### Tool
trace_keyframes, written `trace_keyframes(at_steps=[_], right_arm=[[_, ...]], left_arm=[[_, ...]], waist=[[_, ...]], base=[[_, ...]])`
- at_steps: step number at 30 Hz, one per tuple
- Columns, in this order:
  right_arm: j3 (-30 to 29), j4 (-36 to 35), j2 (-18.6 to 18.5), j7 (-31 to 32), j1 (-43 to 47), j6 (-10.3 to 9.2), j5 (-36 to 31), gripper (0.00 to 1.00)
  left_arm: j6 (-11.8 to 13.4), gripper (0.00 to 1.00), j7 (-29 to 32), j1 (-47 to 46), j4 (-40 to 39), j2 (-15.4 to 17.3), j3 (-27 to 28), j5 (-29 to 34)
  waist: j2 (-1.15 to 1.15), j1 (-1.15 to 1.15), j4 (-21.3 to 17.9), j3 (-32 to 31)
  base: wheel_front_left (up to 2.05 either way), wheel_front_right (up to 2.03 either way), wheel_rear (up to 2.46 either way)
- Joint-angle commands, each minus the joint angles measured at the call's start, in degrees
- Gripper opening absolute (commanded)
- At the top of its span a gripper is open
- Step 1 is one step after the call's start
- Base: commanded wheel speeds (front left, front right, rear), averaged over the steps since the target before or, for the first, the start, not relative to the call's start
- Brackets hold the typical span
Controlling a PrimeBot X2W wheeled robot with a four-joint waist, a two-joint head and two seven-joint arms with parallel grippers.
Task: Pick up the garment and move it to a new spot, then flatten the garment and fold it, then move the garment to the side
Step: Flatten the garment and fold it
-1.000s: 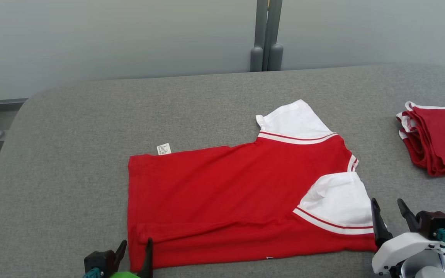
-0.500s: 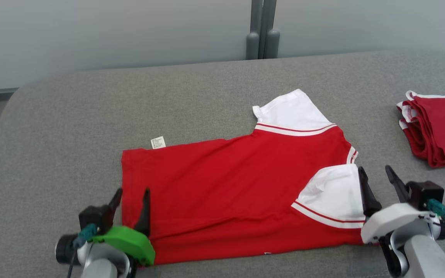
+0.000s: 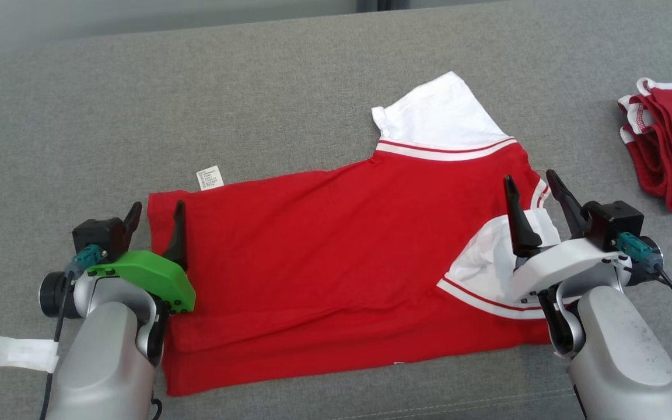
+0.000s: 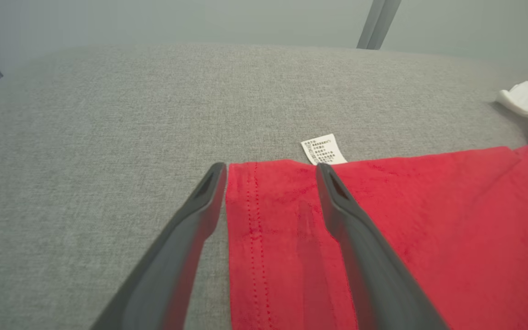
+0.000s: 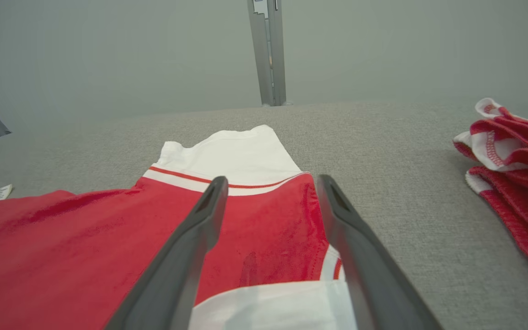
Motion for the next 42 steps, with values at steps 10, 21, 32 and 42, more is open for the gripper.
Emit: trace_keyframes(at_steps=[10, 21, 32, 42], right_arm=[[1.5, -1.2, -1.5, 0.0, -2.6, -0.04, 3.1, 1.00], [3.8, 3.2, -5.8, 0.0, -10.1, -0.04, 4.6, 1.00], [9.5, 20.8, -11.6, 9.9, -31.3, -0.03, 6.2, 1.00], [13.3, 32.0, -12.6, 16.4, -40.5, -0.04, 5.6, 1.00]], left_arm=[[-0.1, 1.00, 0.0, -4.4, 5.3, 0.7, 1.1, -4.7], [-0.1, 0.00, 0.0, -3.9, -0.4, -0.5, -0.2, -4.6], [-0.1, 0.00, 0.0, -6.4, -7.4, -2.9, -5.1, -5.4], [-0.1, 0.00, 0.0, -7.0, -10.2, -3.5, -9.0, -7.9]], waist=[[0.00, 0.00, -1.9, 5.3], [0.00, 0.00, 0.6, 7.4], [0.00, 0.00, 7.7, 11.7], [0.00, 0.00, 11.3, 14.7]], base=[[0.00, 0.00, 0.00], [0.00, 0.00, 0.00], [0.00, 0.00, 0.00], [0.00, 0.00, 0.00]])
